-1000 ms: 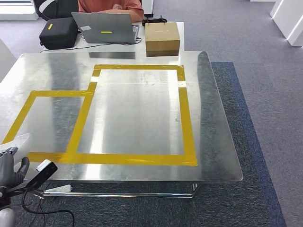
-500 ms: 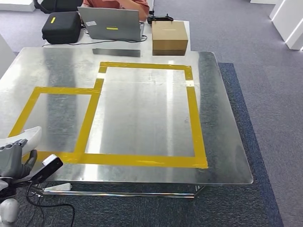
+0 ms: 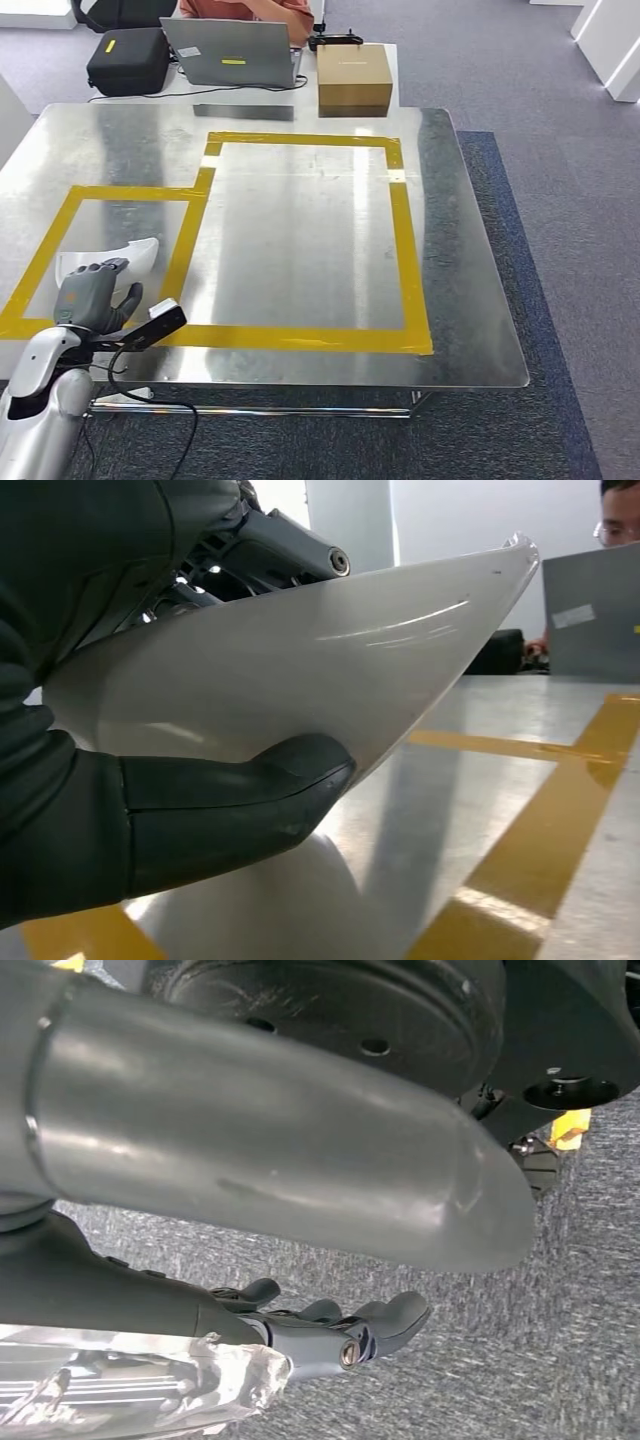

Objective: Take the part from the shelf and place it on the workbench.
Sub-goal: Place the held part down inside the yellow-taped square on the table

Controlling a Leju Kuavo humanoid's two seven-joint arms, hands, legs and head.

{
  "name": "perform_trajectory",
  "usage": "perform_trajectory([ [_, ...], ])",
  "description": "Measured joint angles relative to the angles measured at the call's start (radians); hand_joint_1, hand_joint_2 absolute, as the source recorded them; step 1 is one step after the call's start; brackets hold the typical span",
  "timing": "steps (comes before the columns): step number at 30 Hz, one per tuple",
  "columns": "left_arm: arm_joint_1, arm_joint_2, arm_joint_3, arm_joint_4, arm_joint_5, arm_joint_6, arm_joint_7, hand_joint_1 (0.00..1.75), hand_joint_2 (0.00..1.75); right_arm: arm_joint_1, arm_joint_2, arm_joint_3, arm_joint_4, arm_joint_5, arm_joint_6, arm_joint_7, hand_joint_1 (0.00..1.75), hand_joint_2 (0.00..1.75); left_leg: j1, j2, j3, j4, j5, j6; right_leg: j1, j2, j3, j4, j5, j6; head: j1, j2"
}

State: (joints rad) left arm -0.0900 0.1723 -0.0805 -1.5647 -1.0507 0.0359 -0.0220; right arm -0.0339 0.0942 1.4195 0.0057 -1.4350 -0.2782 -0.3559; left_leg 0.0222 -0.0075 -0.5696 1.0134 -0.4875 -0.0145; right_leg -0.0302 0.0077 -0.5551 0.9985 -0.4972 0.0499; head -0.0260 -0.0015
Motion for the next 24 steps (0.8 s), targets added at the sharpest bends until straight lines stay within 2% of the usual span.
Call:
perform_trajectory([
  [7, -0.104, -0.006, -0.059, 0.091, 0.036, -0.017, -0.001, 1.75, 1.75, -0.002, 0.000, 0.000, 0.000, -0.005, 0.008, 0.006, 0.00, 0.00, 0.000, 0.001, 0.000, 0.000, 0.000, 0.000, 0.000, 0.002, -0.001, 0.002, 0.000, -0.001, 0.000, 0.000],
  [17, -0.132, -0.009, -0.074, 0.130, 0.042, -0.017, -0.007, 1.75, 1.75, -0.001, 0.000, 0.000, 0.000, -0.006, 0.013, 0.008, 0.00, 0.00, 0.000, 0.001, 0.000, 0.000, -0.001, 0.000, 0.000, 0.002, -0.002, 0.002, -0.001, -0.001, 0.000, 0.000],
  [23, -0.170, -0.006, -0.072, 0.184, 0.050, 0.022, 0.003, 1.75, 1.75, 0.000, 0.000, 0.000, 0.000, -0.010, 0.021, 0.017, 0.00, 0.00, 0.000, 0.001, 0.000, 0.000, 0.000, 0.000, 0.000, 0.003, -0.002, 0.003, -0.001, -0.001, 0.000, 0.000],
  [24, -0.175, -0.004, -0.069, 0.196, 0.047, 0.030, 0.010, 1.31, 1.75, 0.000, 0.000, 0.000, 0.000, -0.011, 0.023, 0.018, 0.00, 0.00, 0.000, 0.001, 0.000, 0.000, 0.000, 0.000, 0.000, 0.003, -0.002, 0.003, -0.001, -0.001, 0.000, 0.000],
])
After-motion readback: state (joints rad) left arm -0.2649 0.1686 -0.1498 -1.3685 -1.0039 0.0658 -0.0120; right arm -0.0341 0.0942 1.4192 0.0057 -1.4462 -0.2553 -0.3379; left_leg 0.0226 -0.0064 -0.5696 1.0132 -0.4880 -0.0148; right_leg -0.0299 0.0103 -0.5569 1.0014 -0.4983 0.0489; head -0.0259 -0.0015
